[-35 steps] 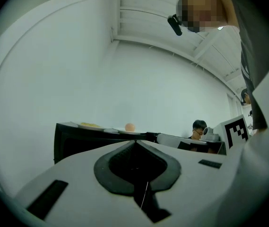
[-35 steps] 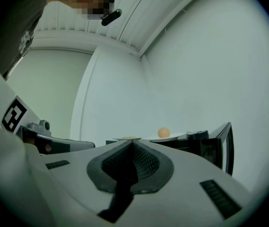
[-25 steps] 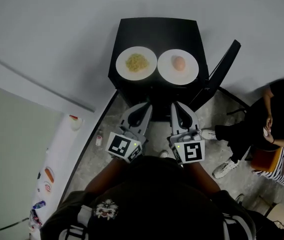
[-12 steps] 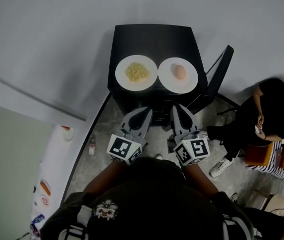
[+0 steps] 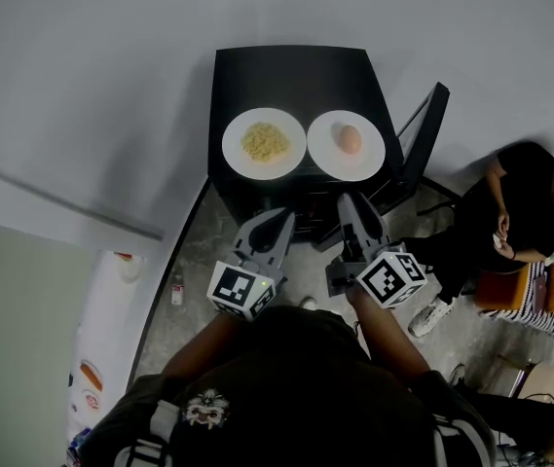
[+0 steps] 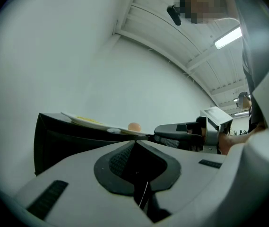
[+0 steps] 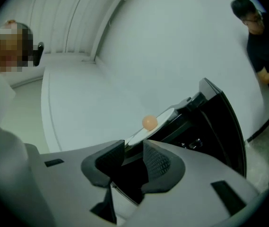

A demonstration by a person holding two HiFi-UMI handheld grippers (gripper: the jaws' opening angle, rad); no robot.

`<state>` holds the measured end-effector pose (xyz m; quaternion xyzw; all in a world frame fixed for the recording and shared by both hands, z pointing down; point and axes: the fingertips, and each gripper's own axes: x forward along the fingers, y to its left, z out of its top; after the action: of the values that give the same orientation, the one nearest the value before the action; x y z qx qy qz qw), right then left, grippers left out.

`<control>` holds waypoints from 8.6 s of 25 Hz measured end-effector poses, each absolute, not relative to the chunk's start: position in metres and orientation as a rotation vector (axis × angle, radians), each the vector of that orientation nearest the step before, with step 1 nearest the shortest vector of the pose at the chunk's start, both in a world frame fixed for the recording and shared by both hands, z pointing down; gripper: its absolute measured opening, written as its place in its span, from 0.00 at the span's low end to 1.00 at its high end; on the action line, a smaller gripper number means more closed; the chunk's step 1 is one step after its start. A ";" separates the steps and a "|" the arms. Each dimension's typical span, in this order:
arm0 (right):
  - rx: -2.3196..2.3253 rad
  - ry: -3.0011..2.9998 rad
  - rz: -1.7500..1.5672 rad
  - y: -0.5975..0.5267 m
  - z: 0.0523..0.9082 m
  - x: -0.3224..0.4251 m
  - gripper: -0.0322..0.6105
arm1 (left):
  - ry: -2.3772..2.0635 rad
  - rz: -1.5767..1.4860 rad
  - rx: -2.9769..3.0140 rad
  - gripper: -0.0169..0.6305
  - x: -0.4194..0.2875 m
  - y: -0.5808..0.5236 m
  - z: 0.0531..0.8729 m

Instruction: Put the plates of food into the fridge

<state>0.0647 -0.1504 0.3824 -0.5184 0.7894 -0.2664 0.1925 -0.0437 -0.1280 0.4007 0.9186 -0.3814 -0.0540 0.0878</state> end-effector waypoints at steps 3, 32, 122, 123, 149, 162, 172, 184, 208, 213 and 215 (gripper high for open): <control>-1.367 2.062 -0.901 -0.161 0.383 0.076 0.23 | -1.131 -0.157 2.739 0.06 -0.043 -0.128 0.402; -1.093 1.389 -1.305 -0.194 0.393 0.096 0.22 | -1.137 -0.197 2.732 0.06 -0.054 -0.117 0.401; -1.157 1.597 -1.493 -0.087 0.531 0.100 0.11 | -1.453 0.009 2.587 0.06 -0.076 -0.078 0.442; -1.162 1.590 -1.492 -0.088 0.533 0.100 0.11 | -1.451 0.011 2.587 0.06 -0.078 -0.079 0.443; -1.229 1.397 -1.452 -0.166 0.564 0.105 0.11 | -1.342 0.013 2.621 0.06 -0.076 -0.109 0.451; -1.254 1.368 -1.422 -0.204 0.570 0.102 0.11 | -1.339 0.039 2.612 0.06 -0.082 -0.120 0.459; -1.278 1.355 -1.419 -0.226 0.576 0.107 0.11 | -1.320 0.042 2.623 0.06 -0.078 -0.125 0.459; -1.285 1.341 -1.443 -0.235 0.578 0.108 0.11 | -1.298 0.059 2.646 0.06 -0.073 -0.125 0.461; -1.522 1.655 -1.153 -0.187 0.529 0.122 0.26 | -1.341 -0.028 2.589 0.06 -0.075 -0.114 0.446; -1.535 1.976 -0.862 -0.160 0.475 0.106 0.21 | -1.376 -0.087 2.552 0.06 -0.079 -0.116 0.441; -1.523 2.096 -0.705 -0.150 0.449 0.098 0.19 | -1.377 -0.085 2.556 0.06 -0.076 -0.115 0.440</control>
<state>0.0980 -0.1501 0.4495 -0.5526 0.7604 -0.2558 0.2260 -0.0764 -0.1150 0.4397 0.8738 -0.4707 -0.0290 0.1184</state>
